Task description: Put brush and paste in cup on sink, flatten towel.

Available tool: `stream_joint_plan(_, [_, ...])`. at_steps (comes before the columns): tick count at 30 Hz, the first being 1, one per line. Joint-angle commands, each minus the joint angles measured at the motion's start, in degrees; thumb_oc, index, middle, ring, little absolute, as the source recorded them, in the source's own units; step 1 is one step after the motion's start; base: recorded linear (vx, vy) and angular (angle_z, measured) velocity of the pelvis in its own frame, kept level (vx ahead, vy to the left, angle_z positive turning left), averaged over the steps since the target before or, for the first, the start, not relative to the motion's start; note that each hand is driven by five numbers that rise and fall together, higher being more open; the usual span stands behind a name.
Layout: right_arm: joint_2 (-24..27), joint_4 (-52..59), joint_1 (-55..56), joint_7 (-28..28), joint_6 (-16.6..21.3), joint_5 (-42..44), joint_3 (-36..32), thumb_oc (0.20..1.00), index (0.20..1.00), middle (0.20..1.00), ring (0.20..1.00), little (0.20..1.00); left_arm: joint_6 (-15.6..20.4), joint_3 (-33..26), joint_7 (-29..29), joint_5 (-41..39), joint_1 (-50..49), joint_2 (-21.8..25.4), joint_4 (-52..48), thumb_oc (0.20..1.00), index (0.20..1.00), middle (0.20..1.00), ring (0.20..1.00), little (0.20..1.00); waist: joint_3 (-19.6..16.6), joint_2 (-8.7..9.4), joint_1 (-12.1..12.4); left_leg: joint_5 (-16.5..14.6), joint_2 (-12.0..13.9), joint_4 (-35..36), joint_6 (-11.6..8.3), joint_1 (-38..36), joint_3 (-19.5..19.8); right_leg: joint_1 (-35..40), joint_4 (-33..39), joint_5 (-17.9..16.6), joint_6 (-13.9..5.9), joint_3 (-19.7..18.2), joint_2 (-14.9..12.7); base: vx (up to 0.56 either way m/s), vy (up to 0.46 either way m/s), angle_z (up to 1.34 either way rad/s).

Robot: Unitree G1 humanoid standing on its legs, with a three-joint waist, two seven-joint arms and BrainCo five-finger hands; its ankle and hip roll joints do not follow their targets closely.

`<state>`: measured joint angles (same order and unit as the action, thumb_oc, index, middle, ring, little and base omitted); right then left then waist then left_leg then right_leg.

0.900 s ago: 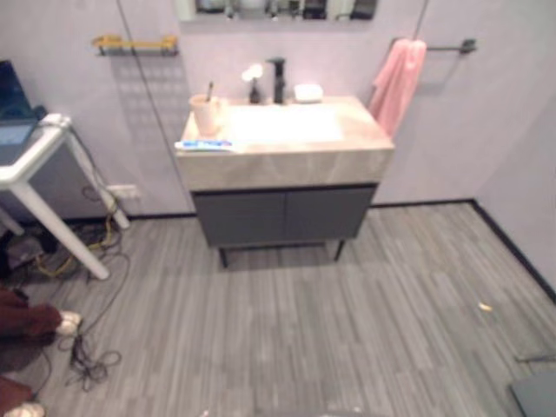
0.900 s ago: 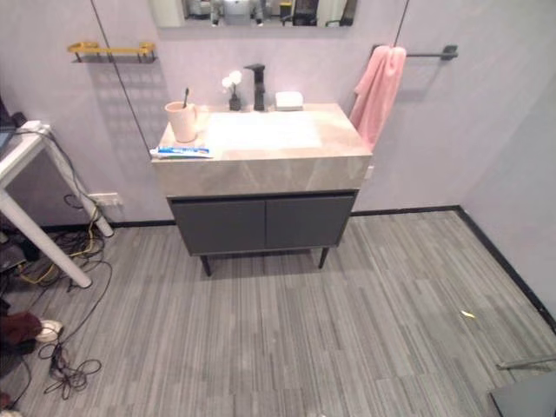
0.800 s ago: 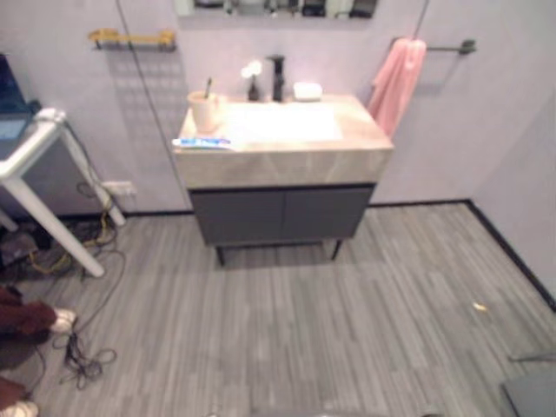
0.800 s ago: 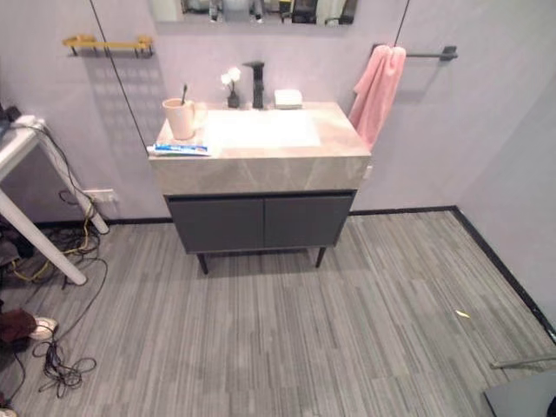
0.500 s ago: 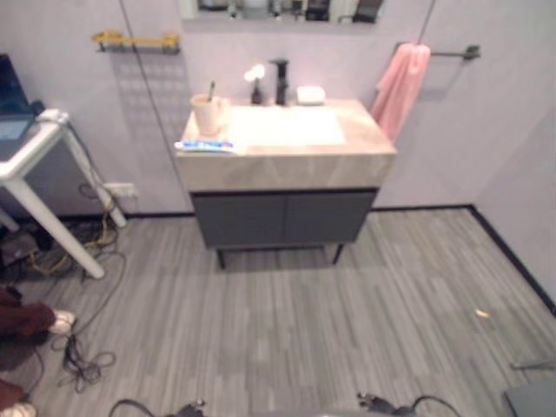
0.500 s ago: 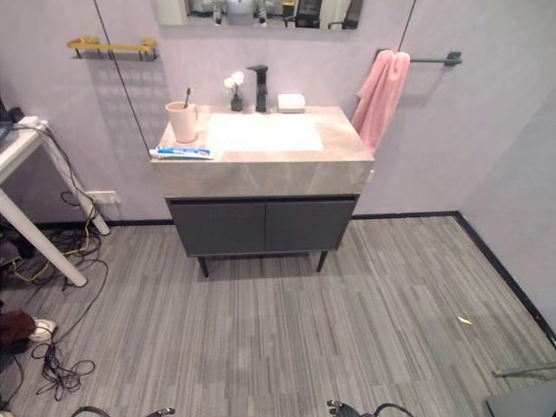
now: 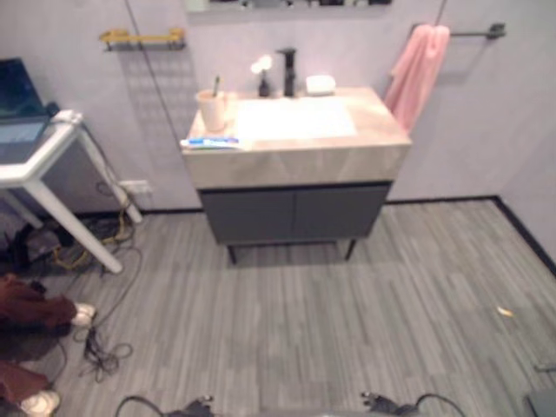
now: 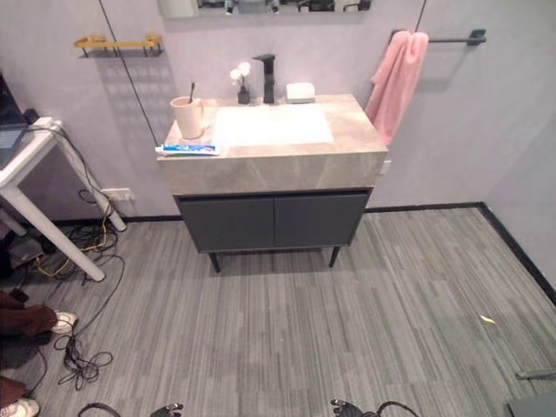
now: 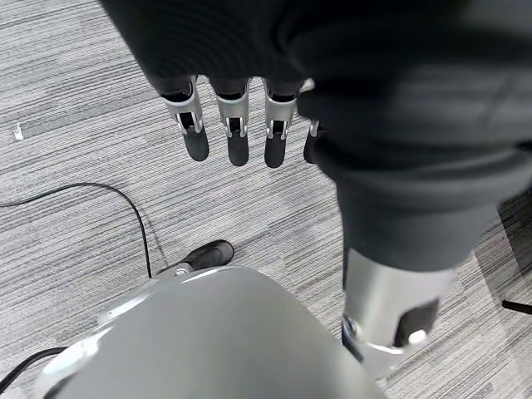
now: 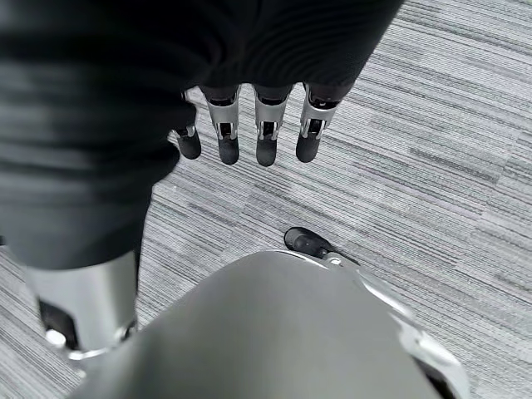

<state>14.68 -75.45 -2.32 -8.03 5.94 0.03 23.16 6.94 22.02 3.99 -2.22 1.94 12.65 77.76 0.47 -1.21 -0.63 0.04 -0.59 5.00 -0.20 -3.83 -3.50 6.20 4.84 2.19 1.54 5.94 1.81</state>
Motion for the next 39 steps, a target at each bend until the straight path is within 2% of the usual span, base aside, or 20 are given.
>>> stream_joint_plan(1, [0.2,-3.06,-0.79,-0.89,-0.81,0.02,0.75,1.0,1.0,1.0,1.0,1.0,0.79,1.63,0.97,2.63,3.82,-2.04,2.87,1.0,1.0,1.0,1.0,1.0,0.53,2.08,0.26,-3.55,-4.46,0.0,2.7,-1.61,-1.46,-0.86,0.16,-1.16,-4.79,-0.28,0.41,0.01,0.026,0.19])
stream_joint_plan(7, [0.88,-3.47,-2.19,-0.9,-0.89,-2.36,-0.28,1.0,1.0,1.0,1.0,1.0,-0.44,1.84,2.37,2.83,4.55,-3.0,4.52,1.0,1.0,1.0,1.0,1.0,1.0,1.03,-0.36,-3.78,-4.37,0.0,2.7,-1.96,-2.98,-1.08,0.16,-1.42,-4.91,-1.63,0.54,0.01,0.054,-0.01])
stream_joint_plan(12, [1.07,-3.46,-2.08,-1.28,-0.74,-2.78,-0.53,1.0,1.0,1.0,1.0,1.0,-0.74,1.03,3.16,2.45,4.07,-2.96,5.11,1.0,1.0,1.0,1.0,1.0,0.88,0.96,-0.37,-3.94,-4.31,0.0,2.6,-2.17,-3.45,-0.93,0.16,-1.33,-4.85,-1.86,0.57,0.01,0.02,-0.08])
stream_joint_plan(25, [0.18,-2.38,-1.35,-1.48,-0.22,-0.77,0.39,1.0,1.0,1.0,1.0,1.0,-0.24,0.09,2.64,1.72,3.38,-1.94,5.13,1.0,1.0,1.0,1.0,1.0,0.96,1.96,-0.03,-3.76,-4.26,0.0,2.39,-1.84,-2.91,-1.05,0.16,-1.31,-4.54,-1.74,0.58,0.0,0.0,0.0])
stream_joint_plan(30, [0.16,-2.9,-1.17,-1.42,-0.1,-0.77,1.26,1.0,1.0,1.0,1.0,1.0,0.05,-1.1,2.13,0.35,2.33,-1.05,5.14,1.0,1.0,1.0,1.0,1.0,1.28,2.46,-0.9,-3.82,-4.14,0.0,2.32,-1.75,-3.4,-1.29,0.16,-1.51,-4.36,-2.61,0.73,0.01,-0.03,-0.03])
stream_joint_plan(39, [-0.27,-3.68,-0.22,-1.18,-0.12,-1.24,1.71,1.0,1.0,1.0,1.0,1.0,0.29,0.28,2.47,2.95,1.98,-1.21,5.54,1.0,1.0,1.0,1.0,1.0,1.21,2.55,-1.47,-4.13,-4.16,0.0,2.33,-1.73,-3.58,-1.25,0.16,-1.46,-4.44,-2.53,0.63,0.0,0.0,0.0])
